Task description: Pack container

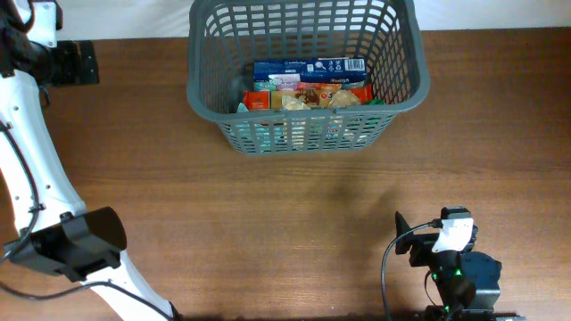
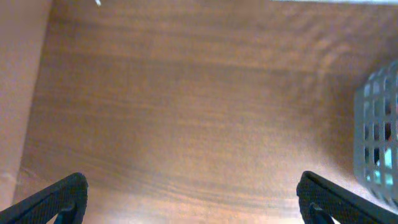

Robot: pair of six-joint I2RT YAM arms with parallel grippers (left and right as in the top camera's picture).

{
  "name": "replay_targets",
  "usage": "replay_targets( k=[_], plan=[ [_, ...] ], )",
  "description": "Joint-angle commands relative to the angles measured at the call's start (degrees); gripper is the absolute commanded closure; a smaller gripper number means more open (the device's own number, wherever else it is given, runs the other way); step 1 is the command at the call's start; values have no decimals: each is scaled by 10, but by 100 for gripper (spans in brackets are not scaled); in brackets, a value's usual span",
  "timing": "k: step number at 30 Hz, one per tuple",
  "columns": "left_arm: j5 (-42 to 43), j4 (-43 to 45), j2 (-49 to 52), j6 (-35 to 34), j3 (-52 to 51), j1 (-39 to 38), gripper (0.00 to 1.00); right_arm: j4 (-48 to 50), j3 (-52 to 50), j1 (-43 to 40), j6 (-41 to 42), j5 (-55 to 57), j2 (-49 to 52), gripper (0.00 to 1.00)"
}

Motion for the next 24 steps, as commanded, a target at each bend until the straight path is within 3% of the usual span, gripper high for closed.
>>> replay_targets(
  k=[1, 4, 9, 17, 24],
  plan=[
    [6, -2, -79, -9, -73, 0, 1, 2, -4, 6, 5, 5, -7, 1],
    [2, 24, -159, -9, -180, 0, 1, 2, -4, 6, 5, 5, -7, 1],
    [7, 226, -298, -9, -356, -11, 1, 2, -4, 6, 5, 5, -7, 1],
    [6, 527, -523, -9, -600, -139, 1, 2, -4, 6, 5, 5, -7, 1],
    [6, 689, -714, -9, -809, -210, 1, 2, -4, 6, 5, 5, -7, 1]
  ],
)
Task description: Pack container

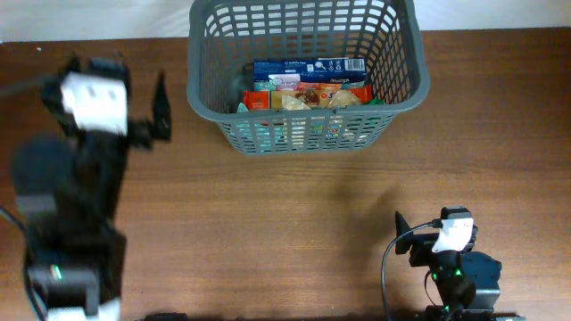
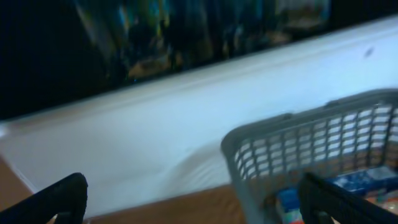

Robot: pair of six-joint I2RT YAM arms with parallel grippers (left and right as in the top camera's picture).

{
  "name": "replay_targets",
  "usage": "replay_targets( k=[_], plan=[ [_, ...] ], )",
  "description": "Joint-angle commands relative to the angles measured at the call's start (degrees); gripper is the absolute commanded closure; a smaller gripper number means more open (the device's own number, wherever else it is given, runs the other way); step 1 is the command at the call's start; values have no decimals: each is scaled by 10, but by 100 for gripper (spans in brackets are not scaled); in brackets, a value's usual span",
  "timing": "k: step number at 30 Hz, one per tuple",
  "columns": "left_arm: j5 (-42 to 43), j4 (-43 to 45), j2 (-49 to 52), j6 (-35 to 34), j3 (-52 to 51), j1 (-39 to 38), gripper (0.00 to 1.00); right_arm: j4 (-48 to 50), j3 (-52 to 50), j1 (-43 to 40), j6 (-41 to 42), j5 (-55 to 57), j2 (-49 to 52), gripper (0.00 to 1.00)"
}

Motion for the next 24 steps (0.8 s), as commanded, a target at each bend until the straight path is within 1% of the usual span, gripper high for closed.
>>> replay_targets(
  k=[1, 2, 3, 4, 7, 10, 17, 24],
  plan=[
    [-2, 39, -80, -5, -101, -7, 1, 2, -4, 5, 5, 5, -6, 1],
    [-2, 56, -100, -5, -128, -7, 1, 2, -4, 5, 5, 5, -7, 1],
    [-2, 95, -139, -5, -184, -7, 1, 2, -4, 5, 5, 5, -7, 1],
    [-3, 108, -150, -5, -201, -7, 1, 2, -4, 5, 5, 5, -7, 1],
    [-13, 185, -220, -3, -310, -7, 1, 2, -4, 5, 5, 5, -7, 1],
    [-35, 235, -285, -3, -405, -7, 1, 2, -4, 5, 5, 5, -7, 1],
    [-41, 276, -408, -3, -556, -7, 1, 2, -4, 5, 5, 5, -7, 1],
    [-41, 276, -484, -3, -637, -7, 1, 2, -4, 5, 5, 5, -7, 1]
  ],
)
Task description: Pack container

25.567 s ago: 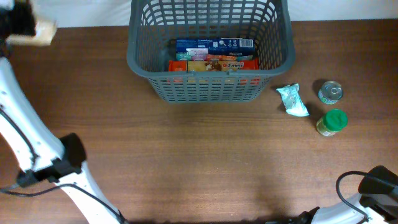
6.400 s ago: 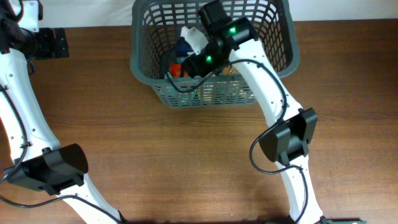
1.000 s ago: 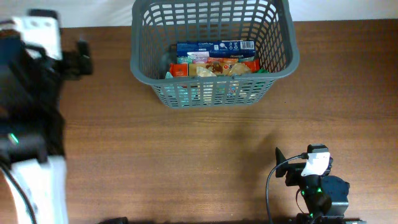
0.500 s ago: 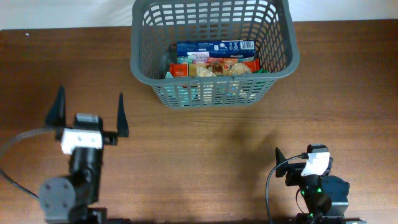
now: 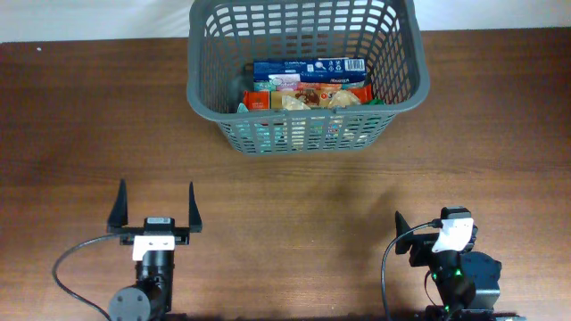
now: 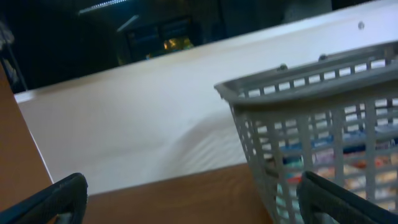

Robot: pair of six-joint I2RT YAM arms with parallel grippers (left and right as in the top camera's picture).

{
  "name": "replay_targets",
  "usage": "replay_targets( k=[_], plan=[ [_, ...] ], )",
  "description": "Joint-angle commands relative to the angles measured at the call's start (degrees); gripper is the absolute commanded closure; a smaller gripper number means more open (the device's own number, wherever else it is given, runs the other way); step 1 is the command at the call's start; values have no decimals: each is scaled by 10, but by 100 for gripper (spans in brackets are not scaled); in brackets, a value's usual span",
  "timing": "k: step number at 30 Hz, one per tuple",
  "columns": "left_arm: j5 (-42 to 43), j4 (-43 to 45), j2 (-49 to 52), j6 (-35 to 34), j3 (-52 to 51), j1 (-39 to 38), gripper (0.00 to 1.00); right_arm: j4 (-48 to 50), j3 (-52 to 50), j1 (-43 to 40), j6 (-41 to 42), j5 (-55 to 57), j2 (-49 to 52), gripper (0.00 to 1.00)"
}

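A grey mesh basket [image 5: 303,62] stands at the back middle of the table, holding a blue box [image 5: 308,68] and several colourful snack packets [image 5: 308,96]. My left gripper [image 5: 153,207] rests at the front left, open and empty, its fingers pointing toward the basket. The left wrist view shows the basket's wall [image 6: 323,124] ahead on the right, far from the fingertips [image 6: 62,196]. My right gripper [image 5: 412,234] sits folded at the front right; its jaws are too small to read.
The brown wooden table [image 5: 268,192] ends at a white wall [image 6: 137,124] behind the basket. Black cables [image 5: 76,267] loop beside both arm bases at the front edge.
My left arm has gone from standing tall at the left, beside the basket's left wall, to folded low at the front left. The basket and right arm are unchanged.
First my left arm reached along the left table edge, its open gripper looking down at bare wood near the back left. Then it stood blurred beside the basket. Now it lies folded at the front left, still open and empty.
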Motion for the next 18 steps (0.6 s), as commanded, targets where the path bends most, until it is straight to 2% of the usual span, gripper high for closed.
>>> replay_targets(
  k=[1, 10, 16, 18],
  plan=[
    [-6, 4, -33, -3, -30, -2, 1, 2, -4, 5, 5, 5, -6, 1],
    [-6, -83, -45, -3, -34, -2, 1, 2, -4, 5, 5, 5, -6, 1],
    [-6, -198, -44, -3, -34, -2, 1, 2, -4, 5, 5, 5, -6, 1],
    [-6, -191, -41, -3, -34, -2, 1, 2, -4, 5, 5, 5, -6, 1]
  ],
)
